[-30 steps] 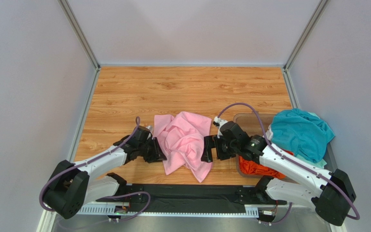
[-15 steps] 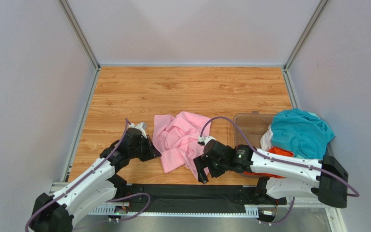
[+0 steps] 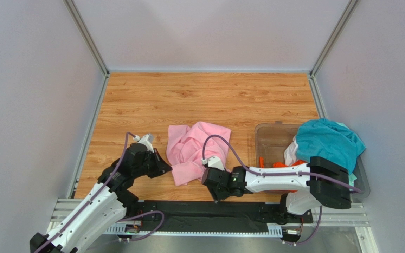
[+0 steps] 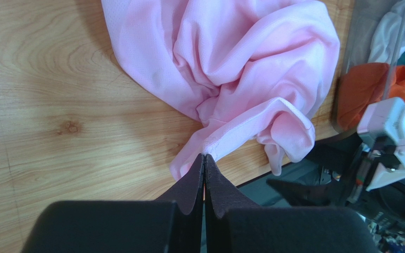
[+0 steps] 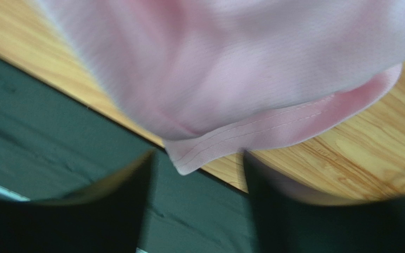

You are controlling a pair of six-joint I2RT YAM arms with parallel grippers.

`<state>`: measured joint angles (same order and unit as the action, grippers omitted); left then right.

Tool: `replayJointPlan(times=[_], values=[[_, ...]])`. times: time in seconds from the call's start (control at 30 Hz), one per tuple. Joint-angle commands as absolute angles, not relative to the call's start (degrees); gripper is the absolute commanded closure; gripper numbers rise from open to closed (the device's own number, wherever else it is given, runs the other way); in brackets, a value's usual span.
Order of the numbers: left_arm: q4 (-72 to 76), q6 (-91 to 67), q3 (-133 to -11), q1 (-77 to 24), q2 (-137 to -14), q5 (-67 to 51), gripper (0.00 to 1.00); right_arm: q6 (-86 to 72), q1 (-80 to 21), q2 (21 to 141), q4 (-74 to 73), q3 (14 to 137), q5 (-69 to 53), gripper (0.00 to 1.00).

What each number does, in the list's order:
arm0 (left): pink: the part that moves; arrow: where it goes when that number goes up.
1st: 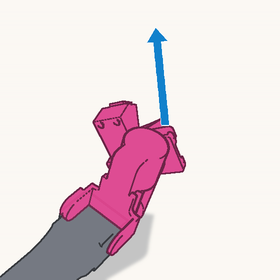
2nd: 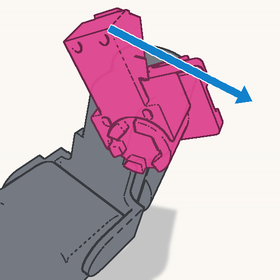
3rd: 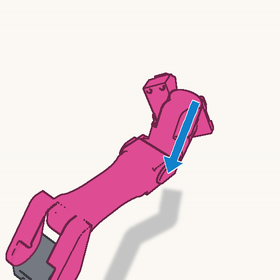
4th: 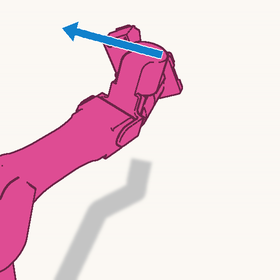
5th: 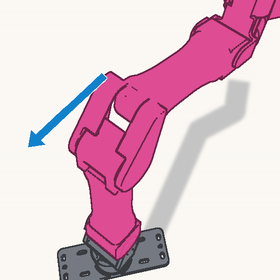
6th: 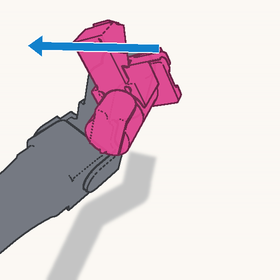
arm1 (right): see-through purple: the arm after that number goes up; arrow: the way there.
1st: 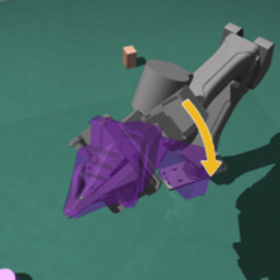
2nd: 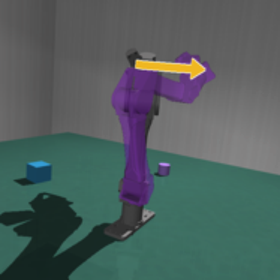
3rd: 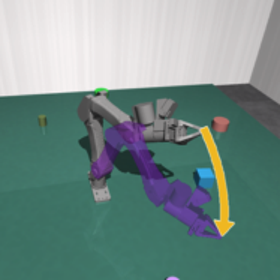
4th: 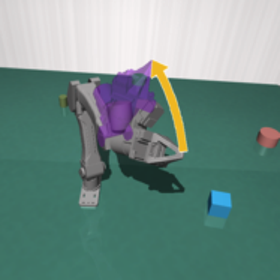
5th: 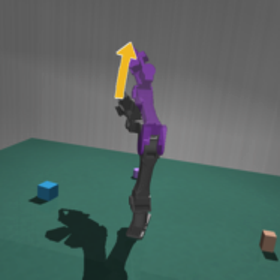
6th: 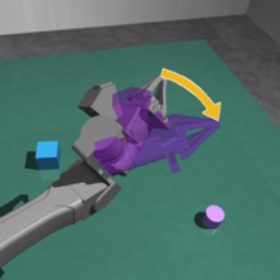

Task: Fold and stack the t-shirts
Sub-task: Flatten the tshirt out

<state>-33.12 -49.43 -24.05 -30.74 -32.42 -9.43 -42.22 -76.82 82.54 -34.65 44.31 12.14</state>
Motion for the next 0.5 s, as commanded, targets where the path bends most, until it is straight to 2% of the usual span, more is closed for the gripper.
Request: replayJointPlan(times=[0.0,0.03,0.1,0.13,0.17,0.37,0.47], values=[[-35.42,-49.31,-27.77,-30.85,-32.08,-6.33,1.0,-45.96,-76.99,83.49,-34.53,45.61,18.27,0.64],[-35.94,-49.22,-28.12,-31.02,-32.08,-5.63,1.0,-46.31,-77.08,83.67,-36.46,45.96,18.98,0.73],[-36.21,-48.61,-29.35,-31.02,-32.17,-4.05,1.0,-46.76,-77.08,82.89,-38.22,46.32,21.08,0.81],[-36.56,-48.6,-29.88,-30.94,-32.08,-3.35,1.0,-46.67,-76.99,82.36,-39.97,46.75,21.79,0.95],[-36.82,-48.34,-30.49,-30.94,-31.99,-1.34,1.0,-46.41,-76.99,81.83,-40.86,46.93,22.49,1.0],[-39.55,-45.09,-39.71,-30.94,-33.57,8.15,1.0,-46.67,-72.26,74.45,-51.05,49.65,31.19,1.0],[-39.82,-42.37,-48.3,-30.94,-35.41,13.07,1.0,-45.1,-69.1,67.7,-56.15,53.59,39.25,1.0]])
